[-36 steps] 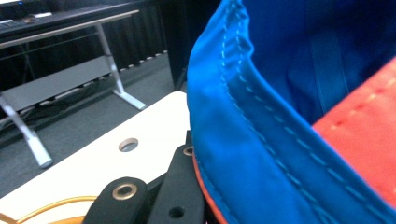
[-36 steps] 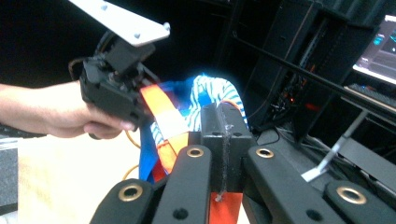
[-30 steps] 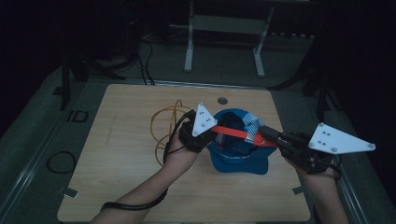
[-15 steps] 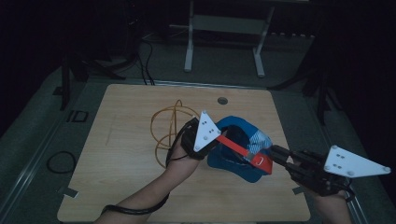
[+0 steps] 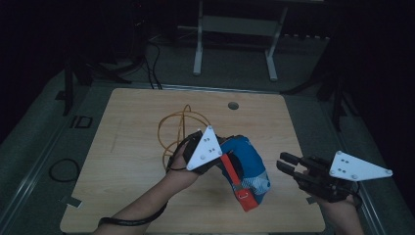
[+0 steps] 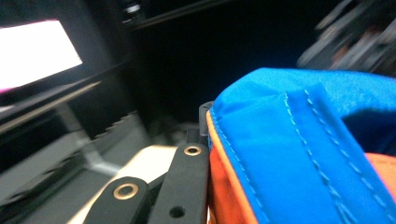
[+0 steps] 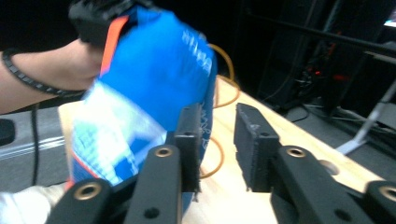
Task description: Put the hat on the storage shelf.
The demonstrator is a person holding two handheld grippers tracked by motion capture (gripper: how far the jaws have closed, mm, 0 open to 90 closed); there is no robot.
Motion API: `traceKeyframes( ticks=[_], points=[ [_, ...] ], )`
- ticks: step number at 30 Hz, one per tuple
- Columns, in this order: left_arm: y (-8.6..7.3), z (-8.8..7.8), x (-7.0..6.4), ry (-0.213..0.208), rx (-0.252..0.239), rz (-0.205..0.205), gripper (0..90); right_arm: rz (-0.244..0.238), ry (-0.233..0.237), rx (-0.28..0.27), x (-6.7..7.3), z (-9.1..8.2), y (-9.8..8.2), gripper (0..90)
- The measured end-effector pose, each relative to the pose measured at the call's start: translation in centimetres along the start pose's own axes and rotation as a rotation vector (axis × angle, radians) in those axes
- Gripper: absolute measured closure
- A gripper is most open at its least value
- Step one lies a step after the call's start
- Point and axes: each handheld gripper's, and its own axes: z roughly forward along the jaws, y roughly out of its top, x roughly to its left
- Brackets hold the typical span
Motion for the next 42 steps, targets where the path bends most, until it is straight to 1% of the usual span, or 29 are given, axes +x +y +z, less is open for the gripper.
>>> traceKeyframes(
  ticks=[1,2,3,4,5,7,8,9,11,12,16,18,19,21,22,23,26,28,29,30,31,33,34,36,37,38,39,41,42],
  points=[
    [0.0,0.0,0.1,-0.031,-0.01,-0.017,90.0,0.001,0.009,0.003,0.1,0.1,-0.2,65.9],
    [-0.1,-0.1,0.1,-0.054,-0.029,-0.024,90.0,0.009,0.015,0.007,0.1,0.3,-0.5,65.5],
    [-0.1,-0.1,0.1,-0.065,-0.037,-0.017,90.0,0.013,0.017,0.014,0.1,0.3,-0.7,64.6],
    [-0.1,-0.1,0.0,-0.099,-0.056,-0.023,90.0,0.015,0.021,0.016,0.2,0.4,-0.9,64.0],
    [-0.1,0.0,-0.1,-0.112,-0.069,-0.021,90.0,0.021,0.029,0.015,0.2,0.4,-1.1,63.1],
    [-0.1,0.1,-0.1,-0.16,-0.09,-0.023,90.0,0.028,0.061,0.012,0.6,0.4,-1.5,60.9],
    [-0.1,0.3,-0.1,-0.166,-0.094,-0.024,90.0,0.025,0.075,0.011,0.8,0.4,-1.6,59.4],
    [-0.1,0.4,-0.1,-0.185,-0.1,-0.037,90.0,0.022,0.092,0.015,1.1,0.5,-1.7,58.1],
    [-0.1,0.6,-0.1,-0.207,-0.111,-0.052,90.0,0.002,0.115,0.023,1.8,0.5,-1.8,54.6],
    [-0.1,0.6,-0.1,-0.22,-0.123,-0.051,90.0,-0.008,0.126,0.026,2.1,0.5,-1.8,53.6],
    [-0.1,0.8,-0.1,-0.247,-0.131,-0.078,90.0,-0.04,0.158,0.035,3.3,0.5,-1.7,46.4],
    [-0.1,0.9,-0.1,-0.261,-0.143,-0.092,90.0,-0.051,0.158,0.044,3.7,0.7,-1.7,43.6],
    [-0.1,0.9,-0.1,-0.26,-0.146,-0.101,90.0,-0.057,0.153,0.046,3.9,1.0,-1.8,40.7],
    [-0.1,0.9,-0.2,-0.265,-0.159,-0.108,90.0,-0.059,0.123,0.06,4.0,1.4,-1.9,38.3],
    [0.0,0.9,-0.3,-0.266,-0.165,-0.112,90.0,-0.054,0.117,0.058,4.1,1.6,-2.0,36.2],
    [0.0,0.9,-0.3,-0.278,-0.173,-0.123,90.0,-0.041,0.115,0.051,4.0,1.9,-2.1,35.1],
    [0.1,1.0,-0.6,-0.29,-0.187,-0.125,90.0,-0.023,0.099,0.042,3.9,2.7,-2.2,33.2],
    [0.1,1.1,-0.7,-0.292,-0.19,-0.128,90.0,-0.019,0.097,0.04,3.9,3.1,-2.3,37.0],
    [0.1,1.1,-0.8,-0.294,-0.19,-0.123,90.0,-0.018,0.089,0.036,3.9,3.3,-2.3,40.3],
    [0.1,1.1,-0.8,-0.287,-0.19,-0.12,90.0,-0.022,0.085,0.036,3.9,3.4,-2.3,46.7],
    [0.1,1.1,-0.9,-0.291,-0.192,-0.121,90.0,-0.029,0.078,0.035,4.0,3.6,-2.3,47.6],
    [0.1,1.1,-0.9,-0.295,-0.192,-0.128,90.0,-0.029,0.067,0.022,4.0,3.8,-2.3,59.4],
    [0.1,1.1,-0.9,-0.295,-0.192,-0.128,90.0,-0.035,0.062,0.025,4.0,3.9,-2.3,65.3],
    [0.1,1.2,-0.9,-0.3,-0.19,-0.135,90.0,-0.05,0.02,0.026,4.1,4.0,-2.3,76.8],
    [0.1,1.2,-0.9,-0.302,-0.189,-0.129,90.0,-0.048,0.015,0.026,4.0,4.0,-2.3,85.4],
    [0.0,1.1,-0.9,-0.303,-0.19,-0.135,90.0,-0.041,0.006,0.022,3.9,4.0,-2.2,89.3],
    [0.0,1.1,-0.8,-0.304,-0.19,-0.134,90.0,-0.029,-0.003,0.02,3.7,4.0,-2.2,90.0],
    [0.0,1.1,-0.8,-0.304,-0.19,-0.134,90.0,-0.023,0.004,0.019,3.5,4.0,-2.2,90.0],
    [0.0,1.0,-0.6,-0.311,-0.195,-0.141,90.0,-0.03,0.004,0.02,3.5,4.0,-2.2,90.0]
  ],
)
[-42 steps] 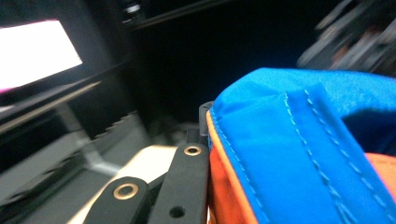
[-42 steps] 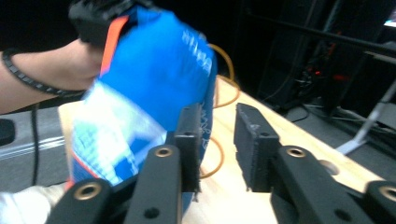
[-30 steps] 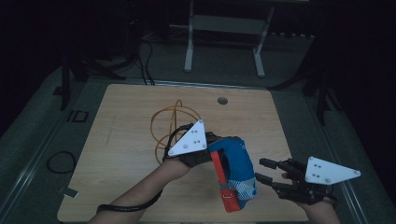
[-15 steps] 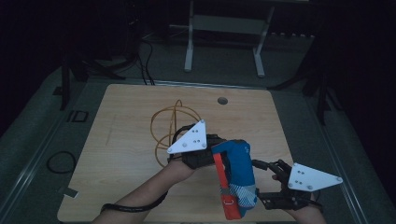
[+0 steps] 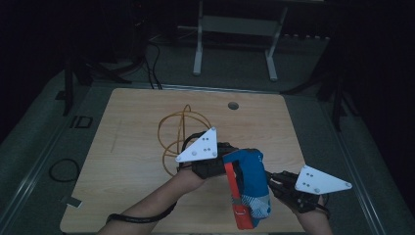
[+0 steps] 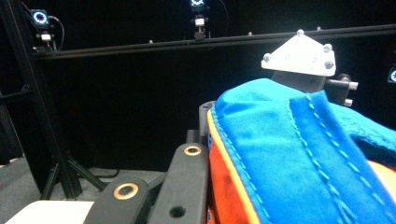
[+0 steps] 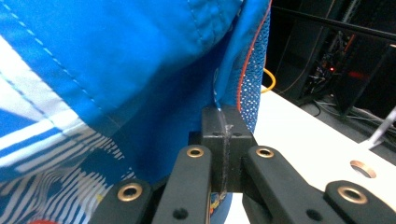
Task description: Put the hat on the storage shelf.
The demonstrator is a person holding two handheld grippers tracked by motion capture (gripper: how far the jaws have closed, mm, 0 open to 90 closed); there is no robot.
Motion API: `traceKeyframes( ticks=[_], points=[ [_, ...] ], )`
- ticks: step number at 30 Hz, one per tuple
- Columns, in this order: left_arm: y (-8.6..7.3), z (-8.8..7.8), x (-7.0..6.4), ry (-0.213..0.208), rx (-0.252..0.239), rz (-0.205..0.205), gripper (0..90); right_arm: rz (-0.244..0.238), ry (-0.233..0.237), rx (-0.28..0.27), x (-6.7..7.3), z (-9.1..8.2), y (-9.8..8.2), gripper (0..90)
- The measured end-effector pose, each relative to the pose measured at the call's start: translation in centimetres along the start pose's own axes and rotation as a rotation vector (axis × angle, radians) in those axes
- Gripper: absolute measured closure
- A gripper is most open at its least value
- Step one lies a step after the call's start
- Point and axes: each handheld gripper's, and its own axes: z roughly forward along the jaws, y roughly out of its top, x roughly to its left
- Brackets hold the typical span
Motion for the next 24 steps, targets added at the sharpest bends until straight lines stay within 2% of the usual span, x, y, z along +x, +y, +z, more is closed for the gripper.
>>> traceKeyframes(
  ticks=[1,3,5,6,7,9,10,12,13,14,16,24],
  points=[
    [0.0,0.0,0.0,-0.004,-0.004,-0.004,90.0,-0.003,-0.003,-0.005,0.0,0.0,0.1,88.5],
    [0.0,0.0,0.1,-0.007,0.003,-0.002,90.0,0.006,-0.002,-0.025,-0.1,-0.1,0.2,65.3],
    [0.0,0.0,0.0,-0.013,0.007,0.0,90.0,0.015,-0.011,-0.037,-0.1,-0.2,0.3,64.4],
    [-0.1,0.1,0.0,-0.018,0.009,-0.003,90.0,0.022,-0.016,-0.044,-0.2,-0.3,0.5,59.8],
    [-0.2,0.2,-0.1,-0.035,0.012,0.004,90.0,0.02,-0.023,-0.052,-0.3,-0.3,0.7,50.7],
    [-0.2,0.3,-0.1,-0.046,0.01,0.001,90.0,0.019,-0.019,-0.052,-0.3,-0.3,0.8,51.5],
    [-0.3,0.4,-0.1,-0.067,0.004,-0.005,90.0,0.01,-0.014,-0.049,-0.3,-0.1,0.8,56.9],
    [-0.3,0.4,-0.1,-0.072,0.0,-0.011,89.9,-0.004,0.007,-0.049,-0.2,0.1,0.8,65.2],
    [-0.3,0.4,-0.1,-0.069,0.0,-0.01,89.9,-0.008,0.013,-0.046,-0.2,0.2,0.8,74.3],
    [-0.3,0.4,0.0,-0.075,-0.001,-0.015,89.9,-0.013,0.023,-0.041,-0.1,0.2,0.9,78.7],
    [-0.4,0.3,0.0,-0.074,0.0,-0.016,89.9,-0.031,0.01,-0.037,0.0,0.3,0.9,88.3],
    [-0.2,-0.1,0.1,-0.054,-0.003,-0.011,89.7,-0.036,-0.034,-0.052,0.0,-0.1,1.2,89.8]
  ],
)
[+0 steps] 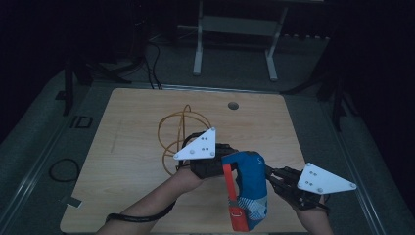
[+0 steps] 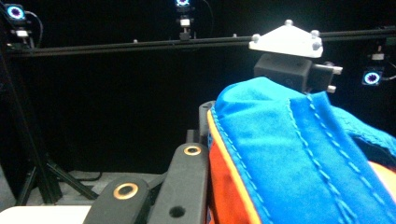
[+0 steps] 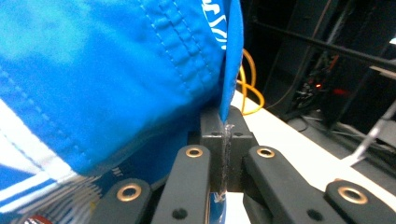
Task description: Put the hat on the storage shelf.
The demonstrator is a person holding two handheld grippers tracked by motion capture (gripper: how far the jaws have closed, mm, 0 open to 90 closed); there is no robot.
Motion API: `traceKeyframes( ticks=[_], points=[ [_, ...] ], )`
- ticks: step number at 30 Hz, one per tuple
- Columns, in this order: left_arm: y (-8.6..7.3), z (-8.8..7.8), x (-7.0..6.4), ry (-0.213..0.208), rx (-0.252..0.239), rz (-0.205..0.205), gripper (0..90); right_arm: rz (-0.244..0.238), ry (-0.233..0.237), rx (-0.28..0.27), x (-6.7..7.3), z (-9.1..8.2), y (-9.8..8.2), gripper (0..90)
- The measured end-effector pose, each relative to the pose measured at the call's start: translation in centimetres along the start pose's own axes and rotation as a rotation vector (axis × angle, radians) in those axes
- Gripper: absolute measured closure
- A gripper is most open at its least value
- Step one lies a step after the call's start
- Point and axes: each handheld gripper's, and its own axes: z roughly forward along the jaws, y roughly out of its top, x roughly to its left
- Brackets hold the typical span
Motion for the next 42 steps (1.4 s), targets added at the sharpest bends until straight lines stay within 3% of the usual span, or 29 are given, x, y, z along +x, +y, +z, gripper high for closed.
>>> traceKeyframes(
  ticks=[4,7,9,12,15,21,22,24,26,27,32,36,40,42],
  points=[
    [-0.1,-0.4,0.0,0.017,-0.008,0.019,85.2,0.011,-0.001,-0.015,0.0,-0.3,0.2,89.8],
    [0.2,-0.6,0.0,0.067,0.005,0.032,66.3,0.017,0.01,-0.021,-0.2,-0.7,0.4,89.8],
    [0.4,-0.8,-0.1,0.07,0.015,0.031,60.3,0.023,0.003,-0.031,-0.4,-1.1,0.6,89.8],
    [0.7,-0.9,-0.3,0.086,0.033,0.041,57.7,0.034,0.002,-0.053,-0.6,-1.5,0.9,89.8],
    [1.0,-1.2,-0.6,0.109,0.059,0.047,48.3,0.038,-0.006,-0.079,-1.1,-2.4,1.4,89.7],
    [2.0,-2.7,-0.9,0.211,0.115,0.084,43.3,0.011,-0.054,-0.112,-1.6,-3.6,3.1,89.7],
    [2.0,-2.7,-0.9,0.211,0.115,0.084,43.4,0.005,-0.065,-0.114,-1.7,-3.8,3.5,89.7],
    [2.5,-4.0,-1.0,0.249,0.112,0.097,43.4,-0.003,-0.08,-0.122,-2.0,-3.9,4.1,89.7],
    [2.7,-4.4,-0.9,0.257,0.107,0.099,43.4,-0.009,-0.088,-0.125,-2.1,-3.9,4.4,89.7],
    [3.0,-5.4,-1.0,0.281,0.101,0.109,43.3,-0.018,-0.099,-0.124,-2.4,-3.7,5.0,89.7],
    [3.3,-7.9,-1.0,0.319,0.105,0.108,41.2,-0.008,-0.106,-0.122,-3.5,-2.6,5.9,89.7],
    [2.3,-10.7,-1.0,0.385,0.122,0.093,36.6,0.001,-0.103,-0.103,-4.4,-1.0,6.4,89.7],
    [0.8,-13.4,-0.9,0.463,0.15,0.076,21.0,0.009,-0.102,-0.091,-5.1,0.6,7.1,89.7],
    [-0.1,-14.9,-0.9,0.525,0.146,0.072,15.8,0.02,-0.091,-0.087,-5.5,1.4,7.5,89.7]
  ],
)
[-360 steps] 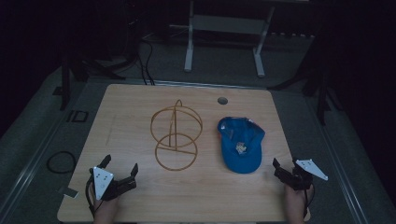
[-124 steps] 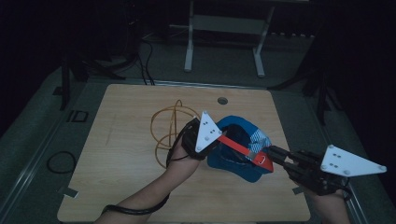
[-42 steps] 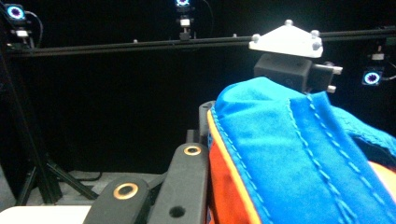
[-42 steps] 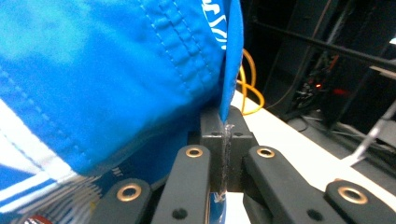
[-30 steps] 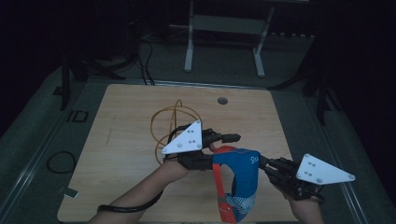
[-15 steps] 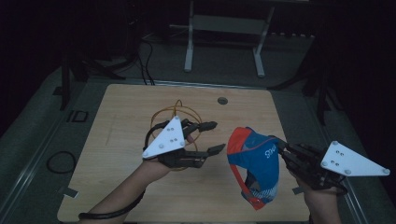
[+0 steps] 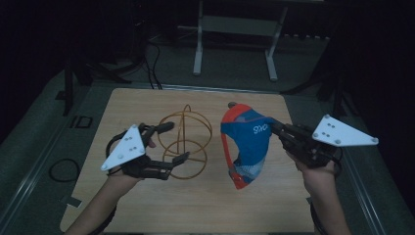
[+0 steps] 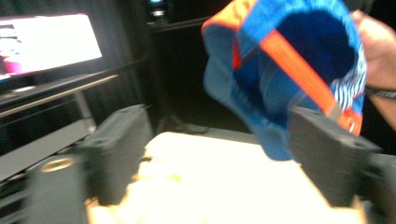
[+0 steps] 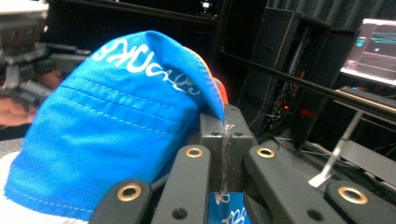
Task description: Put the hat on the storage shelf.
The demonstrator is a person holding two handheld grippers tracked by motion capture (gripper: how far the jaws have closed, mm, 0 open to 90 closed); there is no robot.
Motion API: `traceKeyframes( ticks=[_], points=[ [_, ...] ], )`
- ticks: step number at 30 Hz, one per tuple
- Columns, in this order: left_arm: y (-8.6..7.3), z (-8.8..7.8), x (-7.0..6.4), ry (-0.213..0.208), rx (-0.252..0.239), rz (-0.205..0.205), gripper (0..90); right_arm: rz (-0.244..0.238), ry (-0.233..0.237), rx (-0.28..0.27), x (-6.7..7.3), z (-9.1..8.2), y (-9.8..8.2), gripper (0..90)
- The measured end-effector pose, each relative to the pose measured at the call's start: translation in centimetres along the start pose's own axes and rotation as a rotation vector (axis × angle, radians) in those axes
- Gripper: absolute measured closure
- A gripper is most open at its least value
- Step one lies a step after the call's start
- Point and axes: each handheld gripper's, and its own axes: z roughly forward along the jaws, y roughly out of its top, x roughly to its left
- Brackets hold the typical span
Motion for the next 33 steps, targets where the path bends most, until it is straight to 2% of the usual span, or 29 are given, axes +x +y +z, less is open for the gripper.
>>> traceKeyframes(
  ticks=[1,2,7,10,11,12,13,15,17,18,19,21,24,27,33],
  points=[
    [-0.7,-0.6,0.3,0.024,-0.009,-0.014,11.6,0.008,0.006,0.002,-0.1,0.4,0.1,89.7],
    [-1.3,-1.3,0.6,0.047,0.004,-0.025,7.8,0.012,0.012,0.001,-0.2,0.8,0.2,89.7],
    [-5.7,-4.4,1.5,0.165,0.073,-0.053,4.6,0.015,0.033,0.004,0.0,2.9,1.1,89.7],
    [-8.9,-5.7,1.2,0.237,0.11,-0.066,4.6,0.013,0.047,0.005,0.2,4.3,1.6,89.7],
    [-9.6,-6.0,1.0,0.256,0.12,-0.059,4.7,0.01,0.053,0.011,0.4,4.9,1.9,89.6],
    [-9.6,-6.0,1.0,0.256,0.12,-0.059,4.6,0.011,0.059,0.012,0.4,5.4,2.0,89.7],
    [-11.7,-6.4,0.4,0.297,0.14,-0.071,4.6,0.009,0.069,0.014,0.5,6.1,2.3,89.7],
    [-13.1,-6.6,0.0,0.319,0.158,-0.09,4.6,0.012,0.089,0.022,0.6,7.5,2.6,89.7],
    [-14.3,-6.5,-0.4,0.324,0.154,-0.125,4.7,0.022,0.109,0.03,0.8,9.0,2.9,89.7],
    [-14.3,-6.5,-0.4,0.324,0.154,-0.125,4.7,0.021,0.113,0.036,0.9,9.6,3.0,89.6],
    [-15.5,-6.5,-0.7,0.336,0.166,-0.145,4.7,0.023,0.122,0.048,1.0,10.6,3.2,89.6],
    [-16.2,-6.5,-0.9,0.339,0.161,-0.165,4.7,0.023,0.136,0.068,1.2,12.1,3.4,89.6],
    [-16.6,-6.5,-0.9,0.334,0.171,-0.169,4.7,0.037,0.173,0.108,1.6,15.0,3.5,89.6],
    [-16.6,-6.7,-0.7,0.339,0.158,-0.178,4.7,0.022,0.188,0.156,2.2,17.5,3.5,89.6],
    [-17.1,-7.2,-0.4,0.351,0.151,-0.208,4.8,0.018,0.198,0.234,2.8,21.1,2.7,89.5]
  ],
)
